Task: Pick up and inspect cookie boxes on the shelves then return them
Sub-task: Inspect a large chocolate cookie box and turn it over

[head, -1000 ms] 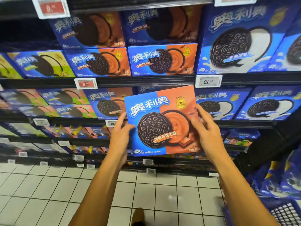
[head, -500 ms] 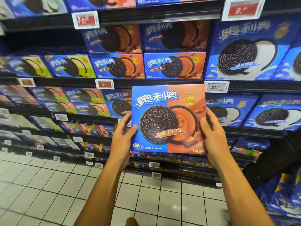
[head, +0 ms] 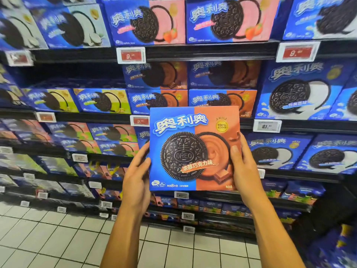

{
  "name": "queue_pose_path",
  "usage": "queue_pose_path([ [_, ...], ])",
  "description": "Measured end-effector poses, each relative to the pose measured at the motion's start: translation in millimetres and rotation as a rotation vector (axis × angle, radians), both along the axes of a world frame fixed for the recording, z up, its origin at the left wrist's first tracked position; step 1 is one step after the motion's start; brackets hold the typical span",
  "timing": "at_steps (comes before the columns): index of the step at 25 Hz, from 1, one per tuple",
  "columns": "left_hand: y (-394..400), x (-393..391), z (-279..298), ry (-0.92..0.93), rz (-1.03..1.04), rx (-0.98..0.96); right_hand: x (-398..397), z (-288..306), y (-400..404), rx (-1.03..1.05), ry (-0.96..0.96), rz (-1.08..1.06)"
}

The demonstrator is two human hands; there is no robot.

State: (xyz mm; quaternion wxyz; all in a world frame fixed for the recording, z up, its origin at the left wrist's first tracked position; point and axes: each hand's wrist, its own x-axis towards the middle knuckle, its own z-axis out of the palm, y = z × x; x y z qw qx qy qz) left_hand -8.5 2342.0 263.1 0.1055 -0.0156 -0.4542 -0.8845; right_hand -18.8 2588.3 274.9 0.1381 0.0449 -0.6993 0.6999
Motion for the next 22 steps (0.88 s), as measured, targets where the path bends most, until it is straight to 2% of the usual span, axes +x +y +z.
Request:
queue_pose_path([
  [6, -55, 1, 5, 0.005, -0.026, -0.011, 4, -1, -54, 0.024, 0.06, -0.078],
  [10, -90, 5, 9, -0.006, -0.144, -0.03, 5, -8, -80, -0.09, 0.031, -0.142],
  [15, -116, 8, 14, 0.057, -0.262, 0.087, 5, -36, -123, -0.317, -0.121, -0.083],
  [18, -120, 7, 15, 0.033, -0.312, 0.123, 2, -52, -143, -0.214, -0.195, -0.099],
  [20, -119, 10, 19, 0.06, -0.323, 0.075, 1, -58, -154, -0.066, -0.249, -0.118],
  [22, -113, 16, 22, 0.072, -0.314, 0.009, -1, -58, -160, -0.041, -0.321, -0.158],
])
